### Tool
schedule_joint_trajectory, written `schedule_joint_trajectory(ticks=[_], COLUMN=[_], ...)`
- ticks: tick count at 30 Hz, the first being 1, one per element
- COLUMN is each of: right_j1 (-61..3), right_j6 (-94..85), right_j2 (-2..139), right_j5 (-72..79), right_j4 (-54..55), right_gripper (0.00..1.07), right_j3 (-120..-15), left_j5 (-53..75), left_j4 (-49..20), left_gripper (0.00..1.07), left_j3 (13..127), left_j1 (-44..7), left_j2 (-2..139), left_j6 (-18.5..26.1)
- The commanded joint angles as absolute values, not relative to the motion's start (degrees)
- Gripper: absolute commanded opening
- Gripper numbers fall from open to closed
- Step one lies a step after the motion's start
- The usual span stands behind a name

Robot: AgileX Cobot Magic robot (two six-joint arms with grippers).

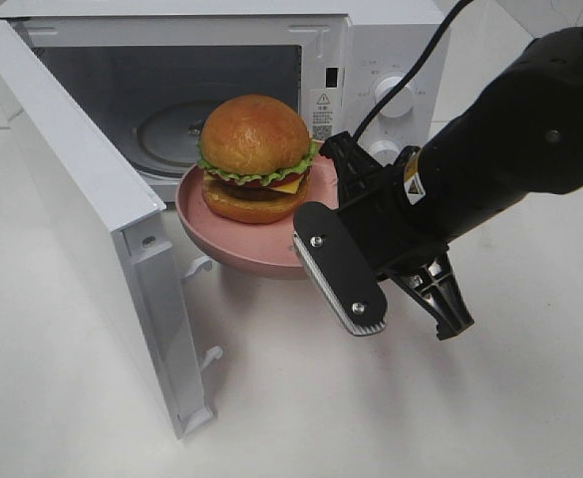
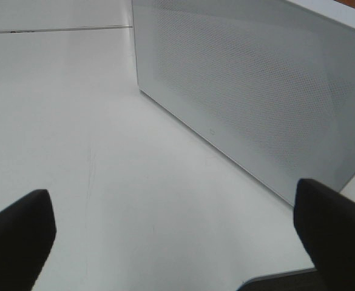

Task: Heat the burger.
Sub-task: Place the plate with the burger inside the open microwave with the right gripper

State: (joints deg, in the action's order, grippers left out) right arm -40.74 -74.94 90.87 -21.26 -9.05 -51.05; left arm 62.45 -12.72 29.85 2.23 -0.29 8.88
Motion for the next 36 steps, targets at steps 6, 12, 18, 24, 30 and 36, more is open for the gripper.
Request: schedule_joint_trajectory(ticks=[6, 12, 18, 24, 30, 36], right_j1=[-40.91, -40.91, -42.74, -43.49, -43.49, -43.49], right_j6=[-71.91, -71.91, -71.28, -69.16, -67.04, -64.40], right_j2=[94.71, 95.86, 97.46, 100.21, 102.62, 104.39], right_j5=[-21.94, -22.40, -22.40, -22.75, -23.95, -24.29], right_j4=[-9.85, -9.97, -11.46, -11.97, -12.49, -13.06], right_gripper=[0.00, 0.00, 0.00, 0.00, 0.00, 0.00], right_j3=[-57.58, -59.70, -61.65, -64.69, -67.55, -70.30], left_j5=[61.59, 61.59, 61.59, 61.59, 61.59, 61.59], left_j4=[-13.24, -13.24, -13.24, -13.24, -13.24, -13.24], left_gripper=[1.00, 1.00, 1.00, 1.00, 1.00, 1.00], left_j3=[29.68, 29.68, 29.68, 29.68, 29.68, 29.68], left_j1=[2.46, 2.46, 2.46, 2.46, 2.46, 2.46], left_j2=[-1.26, -1.26, -1.26, -1.26, -1.26, -1.26], left_j6=[8.88, 8.88, 8.88, 8.88, 8.88, 8.88])
